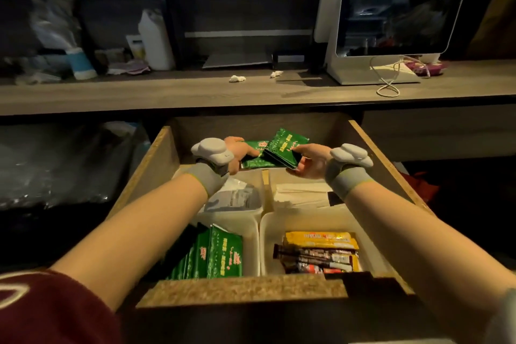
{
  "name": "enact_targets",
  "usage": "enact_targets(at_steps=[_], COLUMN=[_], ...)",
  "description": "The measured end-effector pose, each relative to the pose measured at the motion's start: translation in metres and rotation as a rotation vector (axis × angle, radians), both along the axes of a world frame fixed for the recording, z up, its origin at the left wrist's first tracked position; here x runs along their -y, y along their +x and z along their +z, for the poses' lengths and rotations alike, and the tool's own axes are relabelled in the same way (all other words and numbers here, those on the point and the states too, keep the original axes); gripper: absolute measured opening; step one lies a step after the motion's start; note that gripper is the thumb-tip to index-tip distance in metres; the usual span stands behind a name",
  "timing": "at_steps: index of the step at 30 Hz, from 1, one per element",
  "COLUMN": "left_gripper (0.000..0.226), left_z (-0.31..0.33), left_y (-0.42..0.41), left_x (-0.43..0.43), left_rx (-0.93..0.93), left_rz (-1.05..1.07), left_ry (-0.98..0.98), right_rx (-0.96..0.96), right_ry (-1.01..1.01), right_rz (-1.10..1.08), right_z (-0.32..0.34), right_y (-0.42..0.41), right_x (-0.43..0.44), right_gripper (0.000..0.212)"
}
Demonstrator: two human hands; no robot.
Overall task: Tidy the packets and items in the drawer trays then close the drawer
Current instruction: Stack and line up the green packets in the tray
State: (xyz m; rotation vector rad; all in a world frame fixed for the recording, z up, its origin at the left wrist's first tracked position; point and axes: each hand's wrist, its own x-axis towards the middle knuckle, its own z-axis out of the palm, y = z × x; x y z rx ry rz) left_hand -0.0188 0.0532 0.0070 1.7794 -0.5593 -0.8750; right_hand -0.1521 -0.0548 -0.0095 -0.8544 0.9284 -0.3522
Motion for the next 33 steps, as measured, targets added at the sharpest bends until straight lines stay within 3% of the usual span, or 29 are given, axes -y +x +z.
enact_targets(at_steps=[4, 7, 11, 16, 18, 21, 27, 29, 31, 33], left_gripper=[0.052, 0.053, 0.043, 0.023, 0.017, 0.025, 0.030, 0.022, 0.012, 0.016], left_z=[-0.003, -0.002, -0.004, -0.005, -0.002, 0.002, -0.003, -0.002, 0.000, 0.002], left_y=[-0.016, -0.023, -0.033, -0.042, -0.041, -0.038, -0.051, -0.052, -0.049, -0.044], left_x=[-0.025, -0.041, -0.057, -0.071, -0.079, -0.090, -0.084, -0.083, -0.084, -0.089], left_rx=[-0.101, -0.188, -0.224, -0.394, -0.275, -0.178, -0.068, -0.003, 0.038, 0.058], left_rz=[0.016, 0.090, 0.075, 0.037, -0.082, -0.216, -0.235, -0.232, -0.201, -0.194], left_ry=[-0.043, -0.056, -0.062, -0.069, 0.066, 0.204, 0.261, 0.274, 0.298, 0.361], right_rx=[-0.019, -0.024, 0.062, 0.033, -0.015, -0.075, -0.150, -0.177, -0.154, -0.203], right_ry=[0.057, 0.119, 0.250, 0.229, 0.196, 0.168, 0.040, -0.041, 0.014, -0.017], right_rz=[-0.030, 0.007, 0.021, 0.061, 0.098, 0.185, 0.349, 0.361, 0.344, 0.337], right_z=[-0.004, 0.001, 0.005, 0.005, 0.006, 0.005, 0.009, 0.007, 0.010, 0.012], right_y=[-0.002, -0.007, -0.012, -0.018, -0.021, -0.027, -0.020, -0.013, -0.009, -0.009], right_x=[-0.030, -0.053, -0.075, -0.090, -0.094, -0.095, -0.116, -0.119, -0.120, -0.124], right_gripper=[0.013, 0.045, 0.041, 0.038, 0.040, 0.039, 0.017, 0.017, 0.020, 0.027])
